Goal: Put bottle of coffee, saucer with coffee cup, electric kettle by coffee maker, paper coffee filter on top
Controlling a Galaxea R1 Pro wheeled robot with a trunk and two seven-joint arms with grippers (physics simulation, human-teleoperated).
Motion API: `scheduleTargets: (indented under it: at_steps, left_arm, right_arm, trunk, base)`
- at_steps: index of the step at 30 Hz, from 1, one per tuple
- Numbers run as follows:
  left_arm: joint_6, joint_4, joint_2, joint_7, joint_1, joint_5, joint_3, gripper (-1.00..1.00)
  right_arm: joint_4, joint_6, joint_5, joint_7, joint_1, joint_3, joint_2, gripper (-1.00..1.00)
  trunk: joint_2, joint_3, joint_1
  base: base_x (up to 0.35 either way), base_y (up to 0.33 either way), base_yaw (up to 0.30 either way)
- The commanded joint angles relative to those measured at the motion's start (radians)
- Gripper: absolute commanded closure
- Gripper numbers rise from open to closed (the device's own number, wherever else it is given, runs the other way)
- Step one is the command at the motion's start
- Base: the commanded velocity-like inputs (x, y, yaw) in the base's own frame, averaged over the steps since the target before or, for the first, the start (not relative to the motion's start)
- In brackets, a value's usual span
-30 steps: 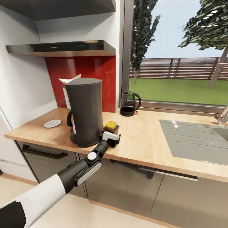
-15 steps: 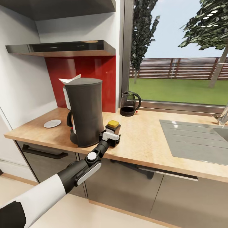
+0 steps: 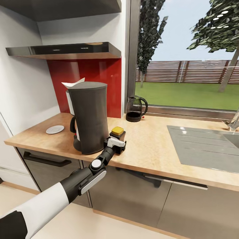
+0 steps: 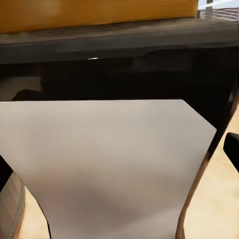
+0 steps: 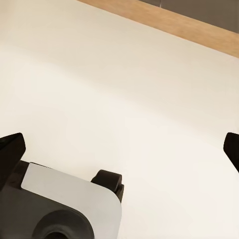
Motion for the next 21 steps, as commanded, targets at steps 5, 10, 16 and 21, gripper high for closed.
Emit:
scheduleTargets:
  at_steps: [5,10,16,21]
  left_arm:
    - [-0.007,0.000,0.001,0.007,-0.002,0.011,-0.006,-1.00]
    - [-0.007,0.000,0.001,0.007,-0.002,0.011,-0.006,-1.00]
    - [-0.007,0.000,0.001,0.007,-0.002,0.011,-0.006,-1.00]
    - [-0.007,0.000,0.001,0.007,-0.002,0.011,-0.006,-1.00]
  right_arm:
    - [0.001,-0.004,0.009,0.004,-0.001,-0.009,0.000,-1.00]
    - [0.001,-0.004,0.009,0.004,-0.001,-0.009,0.000,-1.00]
    - [0.001,-0.004,0.009,0.004,-0.001,-0.009,0.000,-1.00]
    - [0.001,-0.004,0.009,0.004,-0.001,-0.008,0.000,-1.00]
  trunk:
    - [-0.001,-0.001,0.000]
    - [-0.001,-0.001,0.000]
    - [-0.001,-0.001,0.000]
    - [-0.001,-0.001,0.000]
  base:
    - [0.000,0.000,0.000]
    - [0.000,0.000,0.000]
    - [0.000,0.000,0.000]
    - [0.000,0.000,0.000]
